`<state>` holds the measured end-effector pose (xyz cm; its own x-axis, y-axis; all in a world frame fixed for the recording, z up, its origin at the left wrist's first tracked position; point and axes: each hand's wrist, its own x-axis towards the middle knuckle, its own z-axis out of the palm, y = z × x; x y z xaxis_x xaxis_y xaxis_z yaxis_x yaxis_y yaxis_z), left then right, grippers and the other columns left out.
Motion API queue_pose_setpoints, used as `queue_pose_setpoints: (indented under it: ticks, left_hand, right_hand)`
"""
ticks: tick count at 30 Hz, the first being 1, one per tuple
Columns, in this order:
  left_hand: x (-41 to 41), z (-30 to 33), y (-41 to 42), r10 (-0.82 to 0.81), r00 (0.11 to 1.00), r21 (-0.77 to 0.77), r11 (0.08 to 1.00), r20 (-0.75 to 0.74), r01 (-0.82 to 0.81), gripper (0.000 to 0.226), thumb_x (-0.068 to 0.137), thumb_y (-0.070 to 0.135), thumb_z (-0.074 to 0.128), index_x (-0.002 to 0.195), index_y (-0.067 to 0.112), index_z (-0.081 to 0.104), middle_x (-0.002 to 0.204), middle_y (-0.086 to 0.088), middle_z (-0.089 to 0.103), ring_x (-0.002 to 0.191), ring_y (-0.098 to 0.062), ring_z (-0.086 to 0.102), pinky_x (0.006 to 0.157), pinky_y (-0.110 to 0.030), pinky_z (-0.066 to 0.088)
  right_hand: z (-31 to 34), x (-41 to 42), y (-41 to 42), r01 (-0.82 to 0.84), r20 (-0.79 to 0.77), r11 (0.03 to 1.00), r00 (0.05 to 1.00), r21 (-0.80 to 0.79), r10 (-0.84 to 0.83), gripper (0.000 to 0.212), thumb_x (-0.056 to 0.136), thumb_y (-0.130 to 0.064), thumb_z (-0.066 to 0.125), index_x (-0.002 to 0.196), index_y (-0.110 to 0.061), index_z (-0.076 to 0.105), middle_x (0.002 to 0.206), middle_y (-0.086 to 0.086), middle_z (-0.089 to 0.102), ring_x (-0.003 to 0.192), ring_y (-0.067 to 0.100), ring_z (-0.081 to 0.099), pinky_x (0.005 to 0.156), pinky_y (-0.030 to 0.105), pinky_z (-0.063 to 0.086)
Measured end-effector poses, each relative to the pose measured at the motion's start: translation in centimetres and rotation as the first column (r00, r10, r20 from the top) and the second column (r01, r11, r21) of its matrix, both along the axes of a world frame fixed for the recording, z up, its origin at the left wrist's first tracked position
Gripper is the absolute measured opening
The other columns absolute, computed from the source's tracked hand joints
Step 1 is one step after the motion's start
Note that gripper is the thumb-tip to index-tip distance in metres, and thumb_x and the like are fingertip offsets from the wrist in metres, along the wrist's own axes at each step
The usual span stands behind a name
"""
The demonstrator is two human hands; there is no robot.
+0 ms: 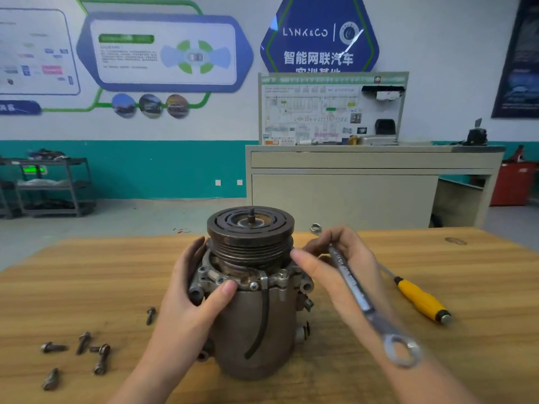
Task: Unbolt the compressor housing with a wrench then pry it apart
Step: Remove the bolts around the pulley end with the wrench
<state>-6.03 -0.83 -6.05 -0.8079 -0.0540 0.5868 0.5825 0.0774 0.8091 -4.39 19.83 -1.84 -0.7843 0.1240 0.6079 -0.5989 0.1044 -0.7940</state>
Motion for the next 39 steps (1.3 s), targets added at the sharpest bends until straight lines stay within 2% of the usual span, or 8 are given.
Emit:
queue_pose_setpoints:
  ticks: [4,9,14,18,25,31,36,39]
  left_hand:
    - [-0.1,-0.1,0.0,-0.029,1.0,0.036,0.999,0.003,0.029,0.088,0.056,0.057,0.07,0.137,0.035,0.042,0.122,0.032,0.056,0.112,0.012,0.053,0.078,0.0,0.042]
    - [0.1,0.2,0.1,-0.052,0.999,0.068,0.996,-0.006,0.053,0.082,0.067,0.046,0.082,0.138,0.034,0.041,0.126,0.028,0.057,0.113,0.007,0.055,0.082,-0.006,0.046]
    - [0.1,0.2,0.1,-0.07,0.998,0.102,0.992,0.003,0.069,0.082,0.061,0.038,0.071,0.138,0.034,0.042,0.127,0.023,0.059,0.113,0.005,0.057,0.084,-0.009,0.048]
    - [0.2,0.2,0.0,-0.079,0.997,0.111,0.991,-0.005,0.079,0.078,0.065,0.03,0.072,0.137,0.034,0.043,0.127,0.021,0.06,0.113,0.002,0.058,0.082,-0.009,0.048]
    - [0.2,0.3,-0.2,-0.087,0.996,0.103,0.991,0.008,0.086,0.079,0.066,0.034,0.077,0.136,0.039,0.043,0.128,0.023,0.058,0.114,0.001,0.058,0.082,-0.011,0.049]
    - [0.3,0.4,-0.2,-0.096,0.995,0.114,0.989,0.003,0.095,0.083,0.06,0.037,0.075,0.137,0.039,0.042,0.121,0.032,0.058,0.109,0.011,0.056,0.076,-0.006,0.047]
    - [0.2,0.3,-0.1,-0.102,0.995,0.098,0.99,0.0,0.101,0.086,0.063,0.04,0.083,0.138,0.038,0.041,0.128,0.026,0.057,0.112,0.006,0.057,0.08,-0.009,0.049]
    - [-0.1,0.0,0.0,-0.088,0.996,0.089,0.992,-0.013,0.089,0.082,0.067,0.037,0.073,0.14,0.033,0.038,0.128,0.028,0.055,0.113,0.008,0.055,0.081,-0.006,0.046]
  right_hand:
    - [-0.2,-0.4,0.1,-0.07,-0.002,0.997,0.998,-0.027,0.07,0.019,0.074,-0.008,0.07,0.082,-0.018,0.055,0.083,-0.002,0.072,0.079,0.01,0.069,0.064,0.017,0.053]
    - [-0.1,-0.2,-0.1,-0.004,-0.012,1.0,1.0,0.005,0.004,0.031,0.068,-0.027,0.084,0.079,-0.026,0.055,0.081,-0.008,0.069,0.073,0.002,0.065,0.064,0.013,0.051]
    - [-0.1,-0.3,0.2,-0.123,-0.005,0.99,0.992,-0.07,0.123,0.023,0.079,0.009,0.064,0.082,-0.012,0.053,0.079,-0.003,0.073,0.074,0.006,0.069,0.06,0.014,0.052]
    - [0.0,-0.1,0.3,-0.035,-0.036,0.999,0.999,0.024,0.035,0.027,0.072,-0.016,0.078,0.085,-0.014,0.055,0.081,-0.008,0.07,0.074,0.003,0.065,0.065,0.013,0.05]
    - [0.0,-0.3,0.6,-0.056,-0.053,0.998,0.997,-0.042,0.053,0.023,0.076,-0.01,0.077,0.084,-0.011,0.055,0.083,0.0,0.071,0.083,0.009,0.068,0.071,0.017,0.05]
    - [-0.2,-0.9,0.6,-0.078,-0.018,0.994,0.997,-0.075,0.076,0.019,0.079,0.003,0.068,0.083,-0.011,0.056,0.074,-0.002,0.069,0.069,0.005,0.066,0.062,0.015,0.052]
    - [-0.4,-1.1,0.8,-0.007,-0.016,0.998,1.0,0.058,0.008,0.041,0.061,-0.039,0.084,0.087,-0.022,0.057,0.088,-0.011,0.069,0.084,0.004,0.064,0.07,0.015,0.05]
    - [-0.6,-1.5,1.2,0.029,-0.02,0.995,0.999,0.092,-0.027,0.042,0.061,-0.039,0.084,0.088,-0.023,0.057,0.089,-0.013,0.068,0.084,0.0,0.063,0.067,0.012,0.049]
